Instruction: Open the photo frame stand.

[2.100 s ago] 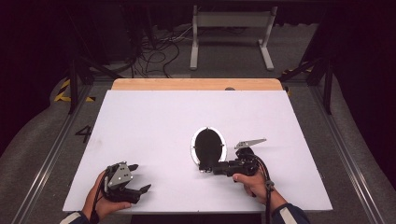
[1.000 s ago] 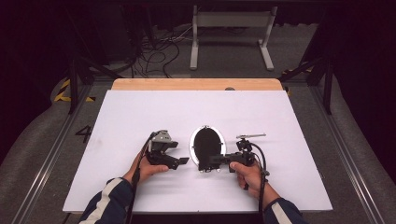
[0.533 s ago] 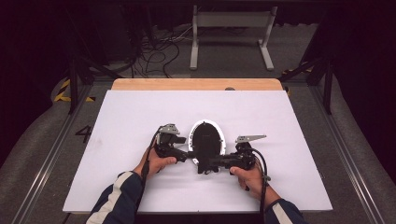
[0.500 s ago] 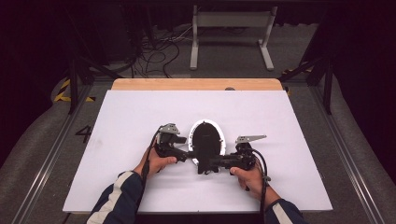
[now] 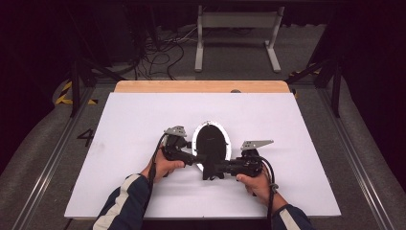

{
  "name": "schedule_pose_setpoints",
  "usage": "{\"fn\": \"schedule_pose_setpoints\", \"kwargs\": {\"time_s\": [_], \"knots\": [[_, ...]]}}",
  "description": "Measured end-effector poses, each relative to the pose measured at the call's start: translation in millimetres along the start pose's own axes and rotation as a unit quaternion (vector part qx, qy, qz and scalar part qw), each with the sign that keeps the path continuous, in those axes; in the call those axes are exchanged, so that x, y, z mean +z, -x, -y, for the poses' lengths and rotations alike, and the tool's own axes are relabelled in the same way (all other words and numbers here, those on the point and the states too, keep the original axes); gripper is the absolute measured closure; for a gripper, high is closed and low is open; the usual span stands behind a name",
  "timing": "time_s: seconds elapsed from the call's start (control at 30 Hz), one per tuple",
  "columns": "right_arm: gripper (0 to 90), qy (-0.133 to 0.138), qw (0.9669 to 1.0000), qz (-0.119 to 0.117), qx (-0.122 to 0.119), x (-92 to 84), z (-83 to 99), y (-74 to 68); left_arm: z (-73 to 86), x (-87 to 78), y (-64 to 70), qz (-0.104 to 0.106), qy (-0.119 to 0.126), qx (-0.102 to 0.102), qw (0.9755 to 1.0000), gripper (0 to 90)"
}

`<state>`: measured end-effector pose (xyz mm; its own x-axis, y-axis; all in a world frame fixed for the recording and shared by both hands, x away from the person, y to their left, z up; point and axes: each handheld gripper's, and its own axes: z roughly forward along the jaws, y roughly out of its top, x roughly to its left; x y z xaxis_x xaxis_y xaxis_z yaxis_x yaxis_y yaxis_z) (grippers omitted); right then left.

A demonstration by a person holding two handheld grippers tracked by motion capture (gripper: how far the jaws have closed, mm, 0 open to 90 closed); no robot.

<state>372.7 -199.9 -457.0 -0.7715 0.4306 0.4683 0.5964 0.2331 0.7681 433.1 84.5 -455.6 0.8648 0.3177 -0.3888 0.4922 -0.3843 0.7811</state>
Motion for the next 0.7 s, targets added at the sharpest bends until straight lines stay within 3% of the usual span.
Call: {"fn": "schedule_pose_setpoints", "kwargs": {"time_s": [0.07,0.17,0.33,0.37,0.7], "knots": [[70.3,-0.003,1.0000,0.004,0.002,-0.5,0.4,0.3,-1.3,-3.3,3.1,-0.002,0.012,0.000,0.9999,26.7],[71.8,-0.002,0.9999,0.015,0.004,-1.3,0.8,2.2,-4.6,-9.7,8.3,-0.012,0.026,0.022,0.9993,36.4],[73.0,-0.003,0.9997,0.025,0.007,-1.9,1.6,2.0,-5.3,-11.8,14.5,-0.033,0.009,0.056,0.9978,54.4],[73.6,-0.003,0.9997,0.025,0.007,-2.1,1.8,2.1,-5.6,-12.2,15.0,-0.028,0.008,0.066,0.9974,58.5],[75.3,-0.001,0.9993,0.036,0.003,-4.1,1.5,-1.0,-11.2,-12.5,24.1,-0.049,0.002,0.100,0.9938,60.6]]}}
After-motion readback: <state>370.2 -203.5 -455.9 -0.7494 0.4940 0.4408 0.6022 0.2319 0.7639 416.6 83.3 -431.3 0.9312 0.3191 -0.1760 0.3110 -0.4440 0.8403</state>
